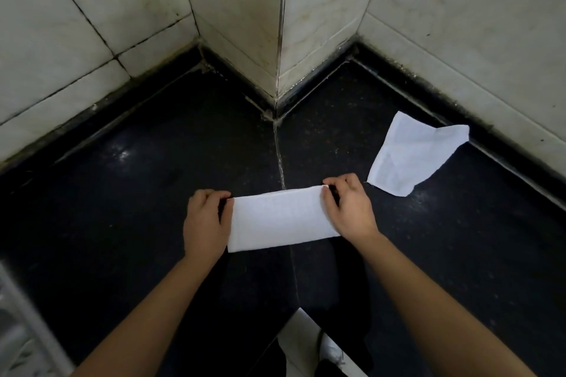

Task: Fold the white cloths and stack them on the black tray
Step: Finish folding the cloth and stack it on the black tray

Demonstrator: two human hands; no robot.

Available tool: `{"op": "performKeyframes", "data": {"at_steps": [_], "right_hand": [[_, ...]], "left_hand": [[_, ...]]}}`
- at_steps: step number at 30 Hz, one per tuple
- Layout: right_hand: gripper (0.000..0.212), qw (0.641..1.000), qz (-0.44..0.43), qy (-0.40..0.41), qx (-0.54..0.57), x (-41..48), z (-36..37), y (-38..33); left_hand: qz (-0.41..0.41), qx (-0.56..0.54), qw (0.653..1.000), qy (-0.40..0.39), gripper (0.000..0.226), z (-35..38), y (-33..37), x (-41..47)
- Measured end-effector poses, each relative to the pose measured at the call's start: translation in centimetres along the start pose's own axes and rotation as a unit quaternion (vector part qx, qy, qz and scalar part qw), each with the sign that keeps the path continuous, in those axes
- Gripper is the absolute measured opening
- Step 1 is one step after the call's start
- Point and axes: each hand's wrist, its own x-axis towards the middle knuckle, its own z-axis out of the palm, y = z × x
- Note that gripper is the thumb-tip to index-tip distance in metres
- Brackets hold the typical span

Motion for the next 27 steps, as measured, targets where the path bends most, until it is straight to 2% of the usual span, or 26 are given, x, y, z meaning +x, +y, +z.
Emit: {"op": "performKeyframes", "data": {"at_steps": [2, 3, 6, 11, 18, 21, 23, 25, 27], "right_hand": [[0.035, 0.991, -0.105, 0.041, -0.073, -0.4, 0.3, -0.4], [0.041, 0.984, -0.141, 0.032, -0.101, -0.7, 0.5, -0.8], [0.055, 0.971, -0.161, -0.070, -0.164, -1.6, 1.6, -2.4], [0.067, 0.936, -0.174, -0.169, -0.255, -2.0, 3.1, -1.1], [0.070, 0.938, -0.181, -0.168, -0.242, -1.8, 3.1, -0.4], [0.080, 0.949, -0.148, -0.161, -0.228, -2.1, 3.1, -0.8], [0.083, 0.969, -0.065, -0.129, -0.202, -3.0, 2.7, -1.0], [0.076, 0.984, 0.027, -0.069, -0.162, -3.9, 1.8, -1.0], [0.060, 0.986, 0.060, -0.031, -0.155, -4.6, 0.5, -0.7]], "left_hand": [[0.090, 0.074, 0.993, 0.026, 0.038, 0.2, 0.6, -0.7], [0.131, 0.104, 0.986, 0.018, 0.043, 0.5, 1.1, -1.0], [0.190, 0.181, 0.962, -0.079, 0.055, 1.7, 2.9, -1.9], [0.161, 0.278, 0.933, -0.161, 0.071, 3.1, 1.8, -1.9], [0.154, 0.300, 0.928, -0.158, 0.084, 3.7, 1.9, -1.7], [0.145, 0.311, 0.925, -0.163, 0.085, 3.6, 1.8, -1.9], [0.142, 0.315, 0.923, -0.170, 0.086, 3.6, 1.8, -2.0], [0.144, 0.316, 0.922, -0.173, 0.087, 3.6, 1.8, -1.8], [0.146, 0.321, 0.918, -0.180, 0.089, 3.5, 2.0, -1.6]]}}
